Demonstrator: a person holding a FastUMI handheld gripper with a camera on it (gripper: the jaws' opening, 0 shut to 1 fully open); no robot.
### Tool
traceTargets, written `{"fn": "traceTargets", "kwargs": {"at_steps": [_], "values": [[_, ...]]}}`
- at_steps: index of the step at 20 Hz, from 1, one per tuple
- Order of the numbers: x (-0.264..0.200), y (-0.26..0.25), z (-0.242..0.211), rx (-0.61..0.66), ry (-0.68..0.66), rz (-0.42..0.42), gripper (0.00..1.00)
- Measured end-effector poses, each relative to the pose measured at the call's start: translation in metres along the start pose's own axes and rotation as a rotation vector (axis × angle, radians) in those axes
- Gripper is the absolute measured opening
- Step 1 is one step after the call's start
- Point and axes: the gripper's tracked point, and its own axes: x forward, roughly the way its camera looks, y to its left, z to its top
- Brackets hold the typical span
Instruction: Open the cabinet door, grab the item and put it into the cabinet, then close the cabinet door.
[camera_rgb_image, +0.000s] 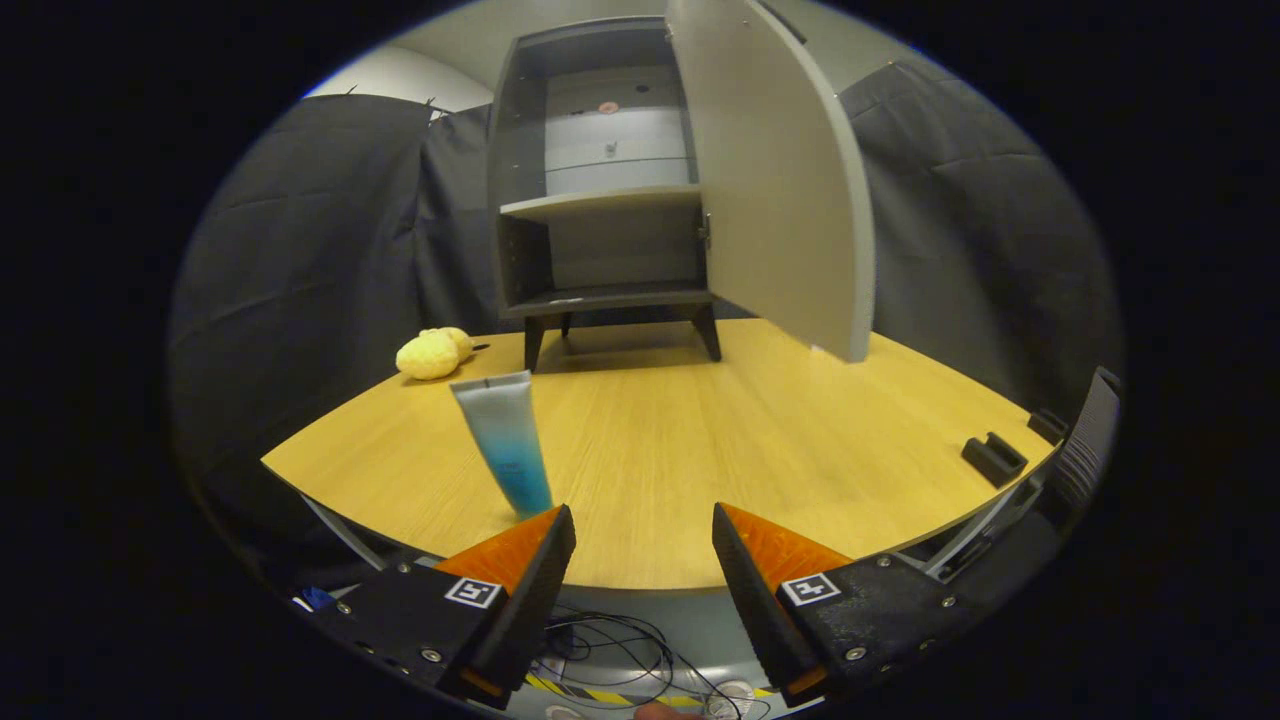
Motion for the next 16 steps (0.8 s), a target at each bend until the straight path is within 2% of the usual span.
{"fn": "traceTargets", "kwargs": {"at_steps": [3,9,10,11,12,13,16], "values": [[0.020,0.038,-0.007,-0.010,-0.013,0.054,0.86],[0.066,0.056,0.007,-0.025,-0.048,0.031,0.86],[0.069,0.060,0.011,-0.027,-0.053,0.059,0.86],[0.073,0.065,0.015,-0.040,-0.061,0.084,0.75],[0.075,0.067,0.017,-0.063,-0.062,0.104,0.69],[0.072,0.065,0.017,-0.073,-0.046,0.117,0.50],[0.064,0.064,0.023,-0.066,-0.013,0.127,0.48]]}}
